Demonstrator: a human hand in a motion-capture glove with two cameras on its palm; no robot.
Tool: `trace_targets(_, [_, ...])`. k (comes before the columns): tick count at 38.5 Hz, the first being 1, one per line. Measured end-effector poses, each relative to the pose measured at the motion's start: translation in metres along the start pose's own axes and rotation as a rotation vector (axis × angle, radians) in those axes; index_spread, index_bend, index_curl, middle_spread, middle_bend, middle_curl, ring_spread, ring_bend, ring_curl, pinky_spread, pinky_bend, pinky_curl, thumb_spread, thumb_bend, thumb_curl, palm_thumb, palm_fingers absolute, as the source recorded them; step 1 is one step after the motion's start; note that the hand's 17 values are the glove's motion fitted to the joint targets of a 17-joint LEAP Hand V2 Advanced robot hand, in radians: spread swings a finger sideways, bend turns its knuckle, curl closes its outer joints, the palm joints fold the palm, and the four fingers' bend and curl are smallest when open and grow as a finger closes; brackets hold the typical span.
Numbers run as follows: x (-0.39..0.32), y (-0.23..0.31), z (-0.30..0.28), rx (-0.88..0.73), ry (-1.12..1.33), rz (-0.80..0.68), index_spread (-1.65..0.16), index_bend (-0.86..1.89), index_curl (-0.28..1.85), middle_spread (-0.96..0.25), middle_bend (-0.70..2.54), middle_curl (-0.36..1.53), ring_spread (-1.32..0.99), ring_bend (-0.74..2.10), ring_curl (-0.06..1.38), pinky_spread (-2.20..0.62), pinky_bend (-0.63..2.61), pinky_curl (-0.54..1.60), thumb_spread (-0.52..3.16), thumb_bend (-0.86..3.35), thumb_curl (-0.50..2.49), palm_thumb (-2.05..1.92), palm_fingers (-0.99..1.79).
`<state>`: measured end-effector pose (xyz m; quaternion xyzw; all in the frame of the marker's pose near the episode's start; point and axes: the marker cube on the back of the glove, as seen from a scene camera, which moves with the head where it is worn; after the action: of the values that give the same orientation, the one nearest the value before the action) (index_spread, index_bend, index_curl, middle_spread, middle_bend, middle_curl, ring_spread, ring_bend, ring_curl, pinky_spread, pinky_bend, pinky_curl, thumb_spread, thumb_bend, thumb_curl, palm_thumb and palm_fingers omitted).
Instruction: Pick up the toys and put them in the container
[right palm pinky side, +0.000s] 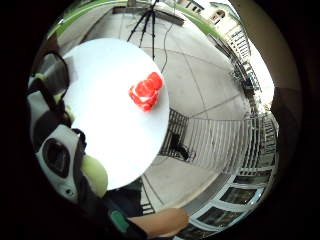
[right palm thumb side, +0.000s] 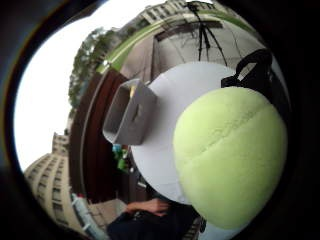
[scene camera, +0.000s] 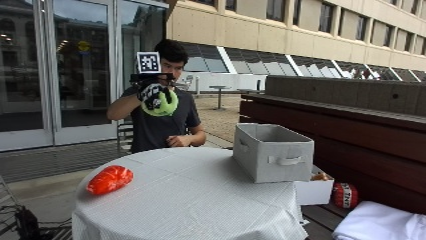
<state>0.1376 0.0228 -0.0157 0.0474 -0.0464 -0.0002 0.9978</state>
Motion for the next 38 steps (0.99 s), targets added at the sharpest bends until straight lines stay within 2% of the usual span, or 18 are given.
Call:
trace_targets(14, [-0.199, -0.077, -0.061, 0.031, -0.017, -0.123, -0.33, 0.50, 0.35, -0.44, 0.71, 0.65, -0.42, 1.17, 0.48, -0.46, 0.93, 0.39, 0.51, 0.11, 0.88, 0.68, 1.10])
trace_targets(24, [-0.298, -0.107, -0.077, 0.007, -0.032, -0.167, -0.34, 0.47, 0.39, -0.45, 0.69, 0.67, -0.42, 1.16, 0.48, -0.46, 0.91, 0.39, 0.52, 0.08, 0.92, 0.69, 1.11])
trace_targets(31, [-0.370, -0.118, -0.061, -0.020, -0.054, -0.194, -0.35, 0.43, 0.41, -0.45, 0.67, 0.69, -0.42, 1.16, 0.48, -0.46, 0.91, 0.39, 0.52, 0.07, 0.95, 0.70, 1.11])
trace_targets(38, [-0.403, -0.129, -0.008, -0.074, -0.068, -0.224, -0.35, 0.39, 0.44, -0.45, 0.66, 0.70, -0.42, 1.15, 0.48, -0.46, 0.90, 0.39, 0.53, 0.06, 0.97, 0.71, 1.11])
